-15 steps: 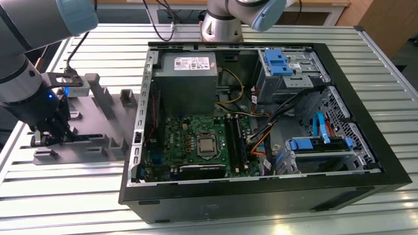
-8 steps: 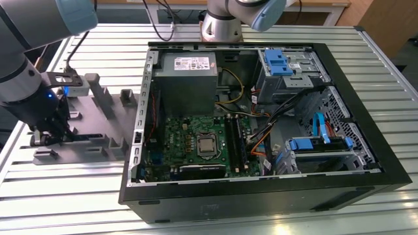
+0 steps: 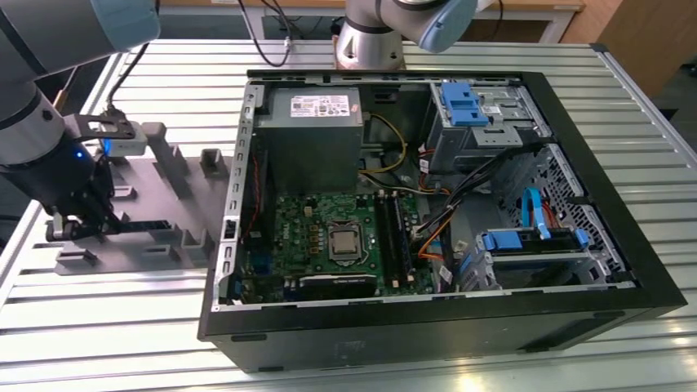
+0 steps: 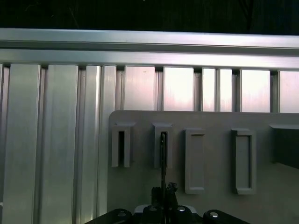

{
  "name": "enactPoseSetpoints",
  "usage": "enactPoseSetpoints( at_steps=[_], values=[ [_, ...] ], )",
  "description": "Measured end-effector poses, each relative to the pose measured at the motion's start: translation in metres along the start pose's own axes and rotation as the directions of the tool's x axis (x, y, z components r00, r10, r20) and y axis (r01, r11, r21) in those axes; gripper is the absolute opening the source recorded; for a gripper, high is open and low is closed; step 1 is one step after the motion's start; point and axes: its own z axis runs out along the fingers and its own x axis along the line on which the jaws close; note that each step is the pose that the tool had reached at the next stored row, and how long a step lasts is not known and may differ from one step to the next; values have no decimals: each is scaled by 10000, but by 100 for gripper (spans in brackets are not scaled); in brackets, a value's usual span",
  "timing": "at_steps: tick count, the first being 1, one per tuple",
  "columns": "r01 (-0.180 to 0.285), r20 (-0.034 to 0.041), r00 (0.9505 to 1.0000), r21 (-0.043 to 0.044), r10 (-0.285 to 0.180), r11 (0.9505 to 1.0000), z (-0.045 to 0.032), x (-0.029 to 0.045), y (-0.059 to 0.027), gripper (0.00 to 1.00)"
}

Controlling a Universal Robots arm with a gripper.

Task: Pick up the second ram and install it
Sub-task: 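Pick up the second ram and move it above second insertion slot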

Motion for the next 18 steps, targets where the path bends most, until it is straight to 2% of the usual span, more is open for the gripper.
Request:
enactPoseSetpoints(
  at_steps=[7,18],
  values=[
    [0,-3,10000,-4,0,10000,-12,0,1,14],
    [0,-1,10000,-3,0,10000,-77,-1,1,14]
  ],
)
